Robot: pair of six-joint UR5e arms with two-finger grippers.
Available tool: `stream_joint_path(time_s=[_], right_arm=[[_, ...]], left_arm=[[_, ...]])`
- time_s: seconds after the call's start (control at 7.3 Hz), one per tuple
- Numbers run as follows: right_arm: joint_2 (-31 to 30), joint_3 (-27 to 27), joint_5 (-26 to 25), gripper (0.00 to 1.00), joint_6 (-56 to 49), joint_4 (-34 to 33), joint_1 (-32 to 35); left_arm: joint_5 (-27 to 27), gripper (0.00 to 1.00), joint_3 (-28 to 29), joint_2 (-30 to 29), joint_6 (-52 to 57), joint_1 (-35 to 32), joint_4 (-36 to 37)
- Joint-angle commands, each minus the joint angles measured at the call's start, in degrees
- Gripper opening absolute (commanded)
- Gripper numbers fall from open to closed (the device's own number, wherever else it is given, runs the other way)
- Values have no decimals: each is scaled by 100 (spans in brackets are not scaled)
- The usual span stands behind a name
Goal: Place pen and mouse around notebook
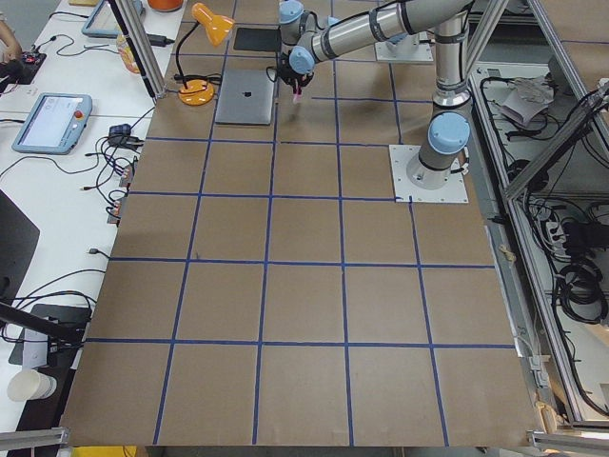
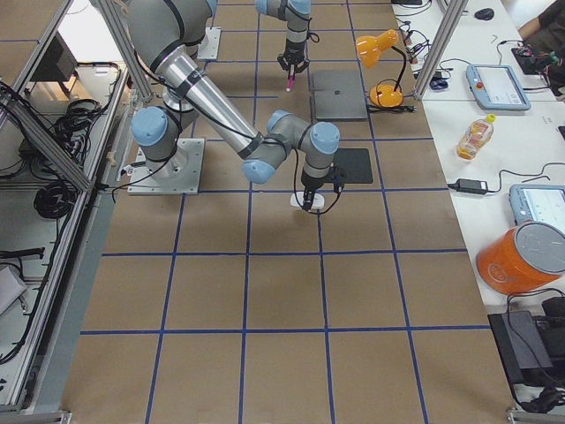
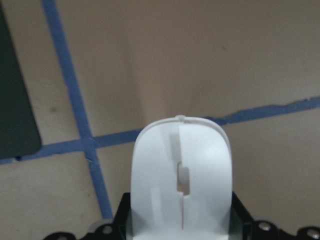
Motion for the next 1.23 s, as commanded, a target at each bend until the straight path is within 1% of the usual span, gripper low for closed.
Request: stream_joint_path(time_s=[0.0, 0.14, 0.27, 0.41, 0.55, 0.68, 0.82, 0.96, 1.1], right_arm=[[56, -318, 78, 35, 254, -36, 755], [187, -485, 78, 35, 473, -36, 1080], [414, -652, 78, 35, 606, -62, 1284], [660, -940, 87, 35, 607, -36, 1434], [924, -1239, 87, 35, 607, -36, 1618], [1100, -1373, 87, 35, 668, -36, 1785], [1206, -1374, 78, 35, 625, -62, 1787], [1286, -1374, 78, 35, 555, -71, 1787], [1304, -1365, 70, 35, 380, -97, 1787]], left_arm=[[-6, 0, 21, -324, -197, -160, 262], [3, 0, 56, -429, -188, -169, 271], [73, 87, 57, -448, -223, -178, 254], [56, 100, 31, -439, -197, -178, 253], [73, 100, 48, -318, -57, -169, 166], [134, 100, 30, -125, 779, -161, 131], [144, 100, 74, 112, 1727, -108, -131], [126, 88, 74, 419, 2946, 75, -377], [100, 86, 92, 787, 4081, 303, -666]])
